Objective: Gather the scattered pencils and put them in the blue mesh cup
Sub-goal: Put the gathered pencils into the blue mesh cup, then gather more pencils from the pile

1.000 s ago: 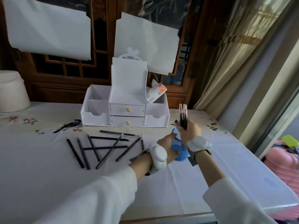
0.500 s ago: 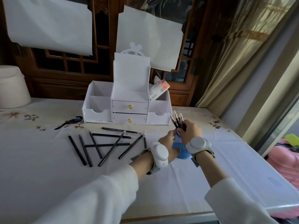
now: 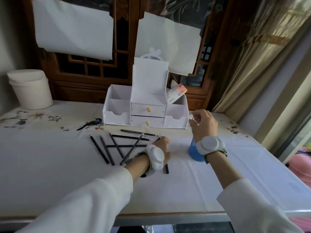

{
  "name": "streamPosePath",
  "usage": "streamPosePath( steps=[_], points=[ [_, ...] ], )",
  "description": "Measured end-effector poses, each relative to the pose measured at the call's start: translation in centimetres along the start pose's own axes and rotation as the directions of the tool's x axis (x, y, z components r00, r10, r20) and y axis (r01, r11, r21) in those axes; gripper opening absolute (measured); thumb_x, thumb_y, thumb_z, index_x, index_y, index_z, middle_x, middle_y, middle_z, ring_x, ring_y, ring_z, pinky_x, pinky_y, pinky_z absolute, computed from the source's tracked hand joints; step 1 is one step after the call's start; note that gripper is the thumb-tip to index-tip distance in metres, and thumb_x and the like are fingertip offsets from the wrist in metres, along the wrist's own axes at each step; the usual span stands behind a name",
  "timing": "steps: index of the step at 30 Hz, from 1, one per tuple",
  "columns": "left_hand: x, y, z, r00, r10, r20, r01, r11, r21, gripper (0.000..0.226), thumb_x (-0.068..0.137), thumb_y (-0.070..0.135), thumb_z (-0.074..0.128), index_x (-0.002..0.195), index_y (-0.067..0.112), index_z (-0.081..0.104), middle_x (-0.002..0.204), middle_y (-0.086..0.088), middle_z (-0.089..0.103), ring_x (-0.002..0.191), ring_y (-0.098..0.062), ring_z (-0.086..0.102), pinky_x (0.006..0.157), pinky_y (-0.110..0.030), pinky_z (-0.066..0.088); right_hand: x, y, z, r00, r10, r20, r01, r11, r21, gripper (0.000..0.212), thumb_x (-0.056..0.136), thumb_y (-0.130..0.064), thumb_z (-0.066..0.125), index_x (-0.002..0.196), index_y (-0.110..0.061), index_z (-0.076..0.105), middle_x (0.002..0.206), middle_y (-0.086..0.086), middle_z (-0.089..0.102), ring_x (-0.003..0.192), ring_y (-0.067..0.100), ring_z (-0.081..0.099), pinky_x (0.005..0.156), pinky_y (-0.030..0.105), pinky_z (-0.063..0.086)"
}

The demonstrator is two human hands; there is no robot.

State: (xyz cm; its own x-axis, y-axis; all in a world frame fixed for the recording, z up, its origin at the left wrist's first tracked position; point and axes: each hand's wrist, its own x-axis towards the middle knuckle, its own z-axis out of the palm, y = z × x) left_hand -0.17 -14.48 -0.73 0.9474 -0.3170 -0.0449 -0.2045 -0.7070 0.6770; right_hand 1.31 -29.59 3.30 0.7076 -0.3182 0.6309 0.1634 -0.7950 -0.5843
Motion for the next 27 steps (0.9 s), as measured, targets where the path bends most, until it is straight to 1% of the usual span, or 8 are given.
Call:
streamPosePath(
  steps=[4,6,9,12,14,19,22,27],
  points=[
    [-0.8,-2.1,-1.4,0.994,-0.082,0.073,0.079,0.996,0.045,0.043,0.093,0.007,0.049,0.135,0.006,0.040,0.132,-0.016,0.055,0.114,-0.026,0.057,0.080,-0.024,0.040,-1.0,-1.7,1.4,0.995,-0.029,0.091,0.031,0.999,-0.014,0.022,0.080,0.001,0.063,0.100,-0.008,0.064,0.094,0.004,0.061,0.079,0.015,0.053,0.071,0.023,0.041],
    [-1.4,-3.1,-1.6,0.990,-0.108,0.092,0.103,0.993,0.060,0.044,0.092,0.007,0.049,0.135,0.006,0.040,0.128,-0.014,0.057,0.099,-0.019,0.053,0.080,-0.024,0.038,-1.5,-1.8,2.5,0.976,0.030,0.216,-0.013,0.997,-0.082,0.022,0.080,0.000,0.060,0.101,-0.007,0.063,0.092,0.007,0.064,0.084,0.021,0.057,0.072,0.026,0.042],
    [-2.1,-4.6,-1.7,0.989,-0.122,0.087,0.116,0.991,0.071,0.042,0.091,0.006,0.049,0.132,0.006,0.042,0.102,-0.004,0.050,0.091,-0.014,0.044,0.078,-0.022,0.036,-2.5,-1.5,4.2,0.876,0.243,0.416,-0.162,0.962,-0.221,0.021,0.081,-0.013,0.063,0.102,-0.010,0.063,0.098,0.010,0.067,0.091,0.025,0.060,0.077,0.028,0.046],
    [-2.7,-5.6,-1.9,0.987,-0.120,0.105,0.113,0.991,0.074,0.035,0.091,0.007,0.049,0.126,0.005,0.045,0.099,-0.003,0.046,0.090,-0.015,0.044,0.068,-0.020,0.037,-3.8,-1.3,5.9,0.755,0.405,0.516,-0.176,0.883,-0.436,0.030,0.083,-0.036,0.063,0.102,-0.013,0.062,0.106,0.008,0.065,0.088,0.024,0.057,0.071,0.026,0.040],
    [-3.2,-6.1,-2.1,0.986,-0.114,0.123,0.106,0.992,0.072,0.027,0.094,0.006,0.043,0.120,0.006,0.048,0.102,-0.007,0.050,0.090,-0.017,0.045,0.057,-0.013,0.033,-4.5,-1.2,6.8,0.726,0.469,0.503,-0.142,0.818,-0.558,0.040,0.082,-0.046,0.060,0.106,-0.014,0.062,0.104,0.007,0.064,0.090,0.024,0.059,0.069,0.026,0.038],
    [-4.2,-6.3,-1.9,0.991,-0.114,0.074,0.110,0.992,0.064,0.035,0.093,0.014,0.045,0.127,0.008,0.046,0.125,-0.011,0.060,0.112,-0.027,0.059,0.092,-0.027,0.044,-6.1,-0.4,7.9,0.689,0.523,0.502,-0.123,0.766,-0.631,0.037,0.082,-0.044,0.057,0.104,-0.015,0.060,0.093,0.004,0.059,0.085,0.024,0.057,0.064,0.024,0.036],
    [-4.2,-6.5,-1.7,0.992,-0.108,0.067,0.105,0.993,0.058,0.034,0.092,0.015,0.045,0.125,0.010,0.049,0.124,-0.008,0.062,0.113,-0.026,0.059,0.094,-0.027,0.045,-6.4,-0.1,8.0,0.675,0.543,0.500,-0.169,0.773,-0.612,0.031,0.081,-0.039,0.056,0.099,-0.015,0.061,0.084,0.003,0.055,0.075,0.023,0.052,0.048,0.020,0.027],
    [-4.2,-6.0,-1.6,0.992,-0.098,0.082,0.093,0.994,0.058,0.037,0.093,0.015,0.042,0.130,0.011,0.048,0.129,-0.008,0.059,0.116,-0.026,0.058,0.098,-0.029,0.045,-6.4,-0.6,7.4,0.689,0.551,0.470,-0.226,0.780,-0.584,0.030,0.078,-0.048,0.057,0.074,-0.019,0.050,0.076,0.000,0.053,0.072,0.020,0.052,0.055,0.022,0.033]
  ],
)
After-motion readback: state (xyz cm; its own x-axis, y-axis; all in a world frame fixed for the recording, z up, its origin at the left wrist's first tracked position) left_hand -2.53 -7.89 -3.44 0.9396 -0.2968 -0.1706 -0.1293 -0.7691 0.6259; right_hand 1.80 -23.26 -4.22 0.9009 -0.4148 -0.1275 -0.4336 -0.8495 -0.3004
